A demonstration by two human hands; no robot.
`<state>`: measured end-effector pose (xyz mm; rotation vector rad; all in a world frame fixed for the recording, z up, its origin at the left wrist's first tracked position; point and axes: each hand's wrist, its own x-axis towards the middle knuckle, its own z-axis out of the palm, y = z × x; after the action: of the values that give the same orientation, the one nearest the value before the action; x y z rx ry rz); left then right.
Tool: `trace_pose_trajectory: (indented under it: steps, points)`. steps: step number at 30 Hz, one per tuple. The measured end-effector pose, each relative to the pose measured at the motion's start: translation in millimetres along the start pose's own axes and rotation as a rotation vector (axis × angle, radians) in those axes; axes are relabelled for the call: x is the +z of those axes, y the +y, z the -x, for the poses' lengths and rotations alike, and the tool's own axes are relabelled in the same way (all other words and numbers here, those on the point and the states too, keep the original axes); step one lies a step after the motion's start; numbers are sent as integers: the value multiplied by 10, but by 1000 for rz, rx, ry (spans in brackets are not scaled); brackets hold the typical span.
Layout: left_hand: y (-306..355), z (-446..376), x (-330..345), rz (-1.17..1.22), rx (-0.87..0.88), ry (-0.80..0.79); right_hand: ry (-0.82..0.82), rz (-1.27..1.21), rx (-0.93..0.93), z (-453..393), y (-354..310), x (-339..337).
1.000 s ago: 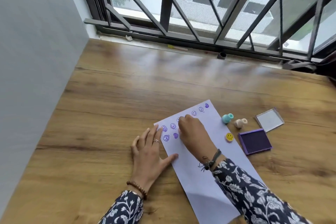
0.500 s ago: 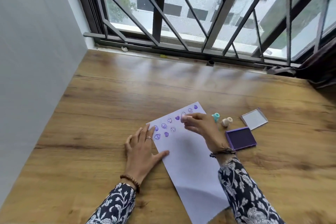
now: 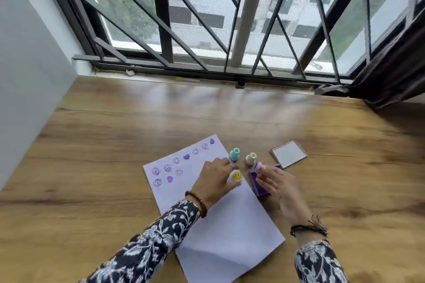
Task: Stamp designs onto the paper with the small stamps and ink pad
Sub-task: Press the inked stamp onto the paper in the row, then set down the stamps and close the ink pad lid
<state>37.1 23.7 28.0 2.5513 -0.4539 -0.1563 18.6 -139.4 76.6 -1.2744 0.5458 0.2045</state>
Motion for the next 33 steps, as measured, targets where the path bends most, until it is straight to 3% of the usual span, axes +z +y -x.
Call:
trace_pose_trajectory:
  steps: [3,6,8,11,15,22,28,30,33]
  points:
    - [76,-89,96,21,-6,-46,-30,-6,13,-38,59,-54]
    - [106,-119,129,167,-41,22,-85,-35,6,-53,80,-103]
    - [136,-113,119,419,-214,100,-123,-8,-6,-70,95,-134]
    - [198,-89,106,1079,-443,66,-188,80,-77,-75,117,-156]
    - [271,-43,106,1351,-437,3,-193,274,-219,-78,66,-174]
    - [298,-99,73,1413,-422,48,-134,466,-394,-74,-7,-191]
    - [343,-181,39,1386,-351,71,-158,433,-326,-160,-88,-190]
    - [352,-187,68,1184,-307,94,-122,562,-339,-247,-106,-213]
    - [348,-164,160,674,-190,168,96,832,-461,-444,-142,-222]
